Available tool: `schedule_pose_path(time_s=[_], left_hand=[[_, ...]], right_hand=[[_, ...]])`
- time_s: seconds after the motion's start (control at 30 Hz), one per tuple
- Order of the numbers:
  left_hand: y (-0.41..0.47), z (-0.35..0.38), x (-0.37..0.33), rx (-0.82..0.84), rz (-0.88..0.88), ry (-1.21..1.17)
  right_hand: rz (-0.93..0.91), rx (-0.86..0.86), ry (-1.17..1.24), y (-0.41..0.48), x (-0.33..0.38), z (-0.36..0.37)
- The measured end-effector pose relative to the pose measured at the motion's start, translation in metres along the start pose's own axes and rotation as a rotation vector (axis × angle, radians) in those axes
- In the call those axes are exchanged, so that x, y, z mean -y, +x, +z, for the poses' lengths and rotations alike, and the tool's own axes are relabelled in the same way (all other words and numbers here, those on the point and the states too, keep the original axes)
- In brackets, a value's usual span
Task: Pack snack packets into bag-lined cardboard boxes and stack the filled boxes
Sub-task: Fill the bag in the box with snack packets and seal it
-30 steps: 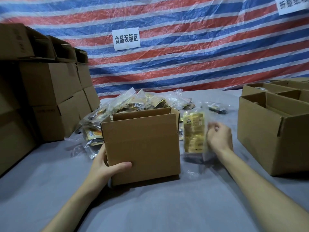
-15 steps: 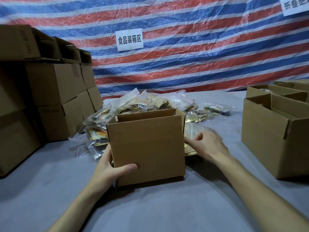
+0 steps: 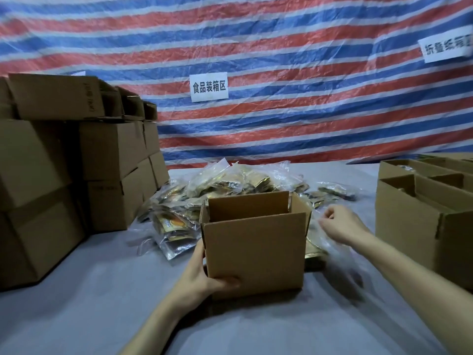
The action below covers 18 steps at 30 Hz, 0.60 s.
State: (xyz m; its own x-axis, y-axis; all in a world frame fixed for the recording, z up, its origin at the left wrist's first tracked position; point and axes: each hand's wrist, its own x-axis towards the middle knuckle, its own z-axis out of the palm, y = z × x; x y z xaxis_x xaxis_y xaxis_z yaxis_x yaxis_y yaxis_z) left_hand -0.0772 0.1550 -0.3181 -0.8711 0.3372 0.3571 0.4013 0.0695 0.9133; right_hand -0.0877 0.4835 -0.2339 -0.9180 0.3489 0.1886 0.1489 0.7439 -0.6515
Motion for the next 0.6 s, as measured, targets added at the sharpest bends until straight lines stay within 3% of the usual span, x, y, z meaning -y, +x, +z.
schedule_pose_path(time_s=[0.17,0.4,0.6], left_hand=[[0.002,-0.001,0.005,0.020,-0.004,-0.070],[0.005,-0.004,0.010,0.043,-0.013,-0.121],[0.008,-0.004,0.016,0.017,-0.006,-0.116]], right_hand=[[-0.126,-0.137,-0.105,0.010,0.050,-0.058],[-0.312,-0.146,-0.184,0.001,0.133,-0.109],[-0.447,-0.283,-0.241,-0.008,0.180,-0.139]])
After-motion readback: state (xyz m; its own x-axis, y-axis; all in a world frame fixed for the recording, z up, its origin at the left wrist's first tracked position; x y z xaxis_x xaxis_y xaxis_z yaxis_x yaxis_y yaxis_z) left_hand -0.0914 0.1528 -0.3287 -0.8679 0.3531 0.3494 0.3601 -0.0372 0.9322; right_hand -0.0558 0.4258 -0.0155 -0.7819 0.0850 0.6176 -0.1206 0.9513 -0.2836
